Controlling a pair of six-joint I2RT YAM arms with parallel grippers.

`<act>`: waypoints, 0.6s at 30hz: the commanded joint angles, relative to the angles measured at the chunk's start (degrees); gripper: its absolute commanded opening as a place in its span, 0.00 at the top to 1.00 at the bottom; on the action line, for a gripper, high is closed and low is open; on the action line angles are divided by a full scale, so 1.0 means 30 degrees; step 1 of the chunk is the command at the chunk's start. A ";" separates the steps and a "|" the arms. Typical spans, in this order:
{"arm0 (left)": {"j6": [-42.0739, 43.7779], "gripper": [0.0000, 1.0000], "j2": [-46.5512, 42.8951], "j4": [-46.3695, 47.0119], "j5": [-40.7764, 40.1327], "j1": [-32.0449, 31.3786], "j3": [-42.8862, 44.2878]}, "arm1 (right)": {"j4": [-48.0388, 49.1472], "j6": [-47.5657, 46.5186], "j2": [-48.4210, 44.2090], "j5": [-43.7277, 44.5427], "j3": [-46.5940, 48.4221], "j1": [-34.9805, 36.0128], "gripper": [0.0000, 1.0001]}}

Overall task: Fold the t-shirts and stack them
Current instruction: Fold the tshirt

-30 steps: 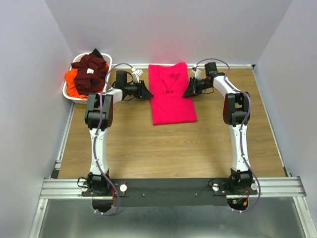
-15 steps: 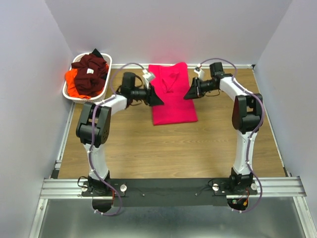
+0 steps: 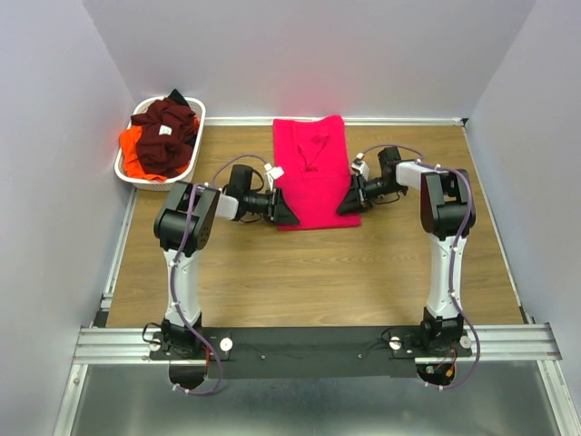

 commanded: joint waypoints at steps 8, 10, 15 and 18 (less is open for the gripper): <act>0.1721 0.56 -0.2792 -0.0664 0.0660 0.0601 -0.1870 | -0.0426 -0.0778 -0.2879 -0.0098 -0.1135 -0.0196 0.66; 0.1781 0.57 -0.4025 -0.0693 0.0777 -0.0512 -0.1842 | -0.0368 0.0215 -0.3467 -0.0975 -0.1105 0.0154 0.66; 0.0119 0.59 -0.3653 0.0856 0.0543 -0.2243 -0.1607 | -0.0163 0.0922 -0.3528 -0.1678 -0.1748 0.1499 0.67; -0.0561 0.60 -0.2336 0.1795 0.0484 -0.2421 -0.1198 | 0.0131 0.1040 -0.2884 -0.1651 -0.2159 0.2176 0.68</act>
